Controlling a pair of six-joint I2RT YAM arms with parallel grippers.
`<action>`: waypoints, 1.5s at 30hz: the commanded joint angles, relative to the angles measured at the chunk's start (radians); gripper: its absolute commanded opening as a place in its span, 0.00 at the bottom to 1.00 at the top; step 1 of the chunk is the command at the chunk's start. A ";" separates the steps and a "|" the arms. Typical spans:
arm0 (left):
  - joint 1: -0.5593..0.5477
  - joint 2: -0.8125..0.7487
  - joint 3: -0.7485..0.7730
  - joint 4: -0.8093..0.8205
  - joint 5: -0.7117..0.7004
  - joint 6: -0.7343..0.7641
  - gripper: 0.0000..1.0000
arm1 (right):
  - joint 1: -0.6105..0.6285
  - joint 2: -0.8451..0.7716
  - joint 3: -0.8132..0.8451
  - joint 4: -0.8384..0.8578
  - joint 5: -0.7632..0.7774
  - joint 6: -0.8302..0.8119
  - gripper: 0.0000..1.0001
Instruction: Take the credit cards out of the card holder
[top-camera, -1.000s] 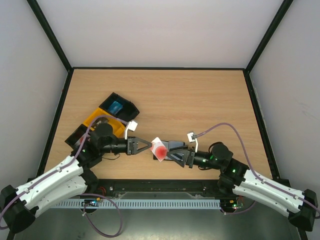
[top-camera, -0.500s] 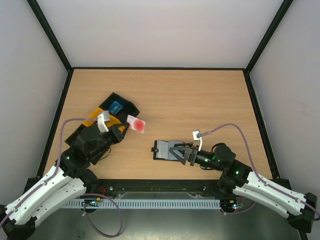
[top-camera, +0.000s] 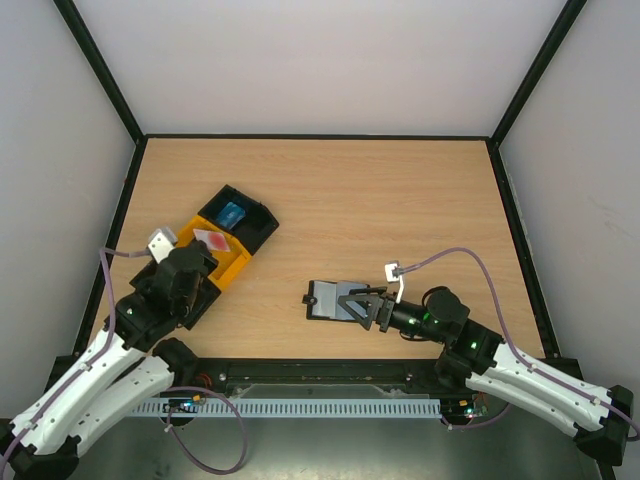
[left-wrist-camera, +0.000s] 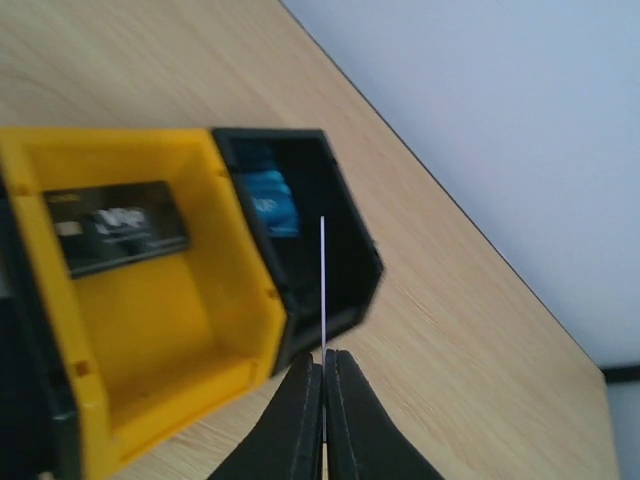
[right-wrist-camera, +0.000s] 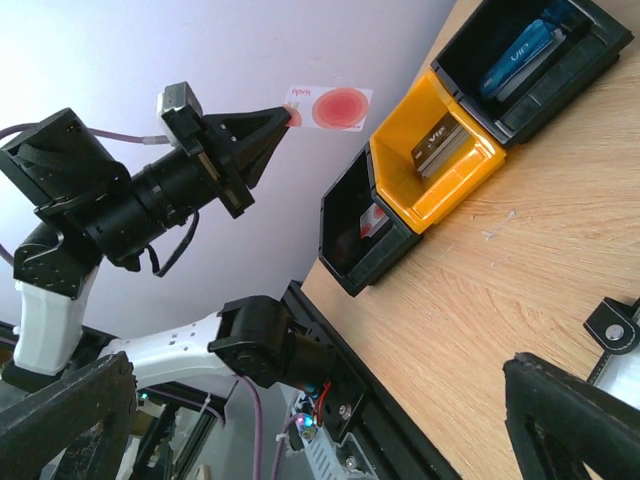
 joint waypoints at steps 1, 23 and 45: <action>0.042 0.006 0.012 -0.119 -0.168 -0.097 0.03 | 0.001 -0.018 -0.006 -0.017 0.017 -0.019 0.98; 0.277 0.037 -0.126 -0.285 -0.274 -0.352 0.03 | 0.001 -0.022 -0.014 -0.069 0.080 0.004 0.98; 0.484 0.086 -0.289 0.070 -0.126 -0.133 0.03 | 0.001 0.025 -0.010 -0.054 0.097 -0.042 0.98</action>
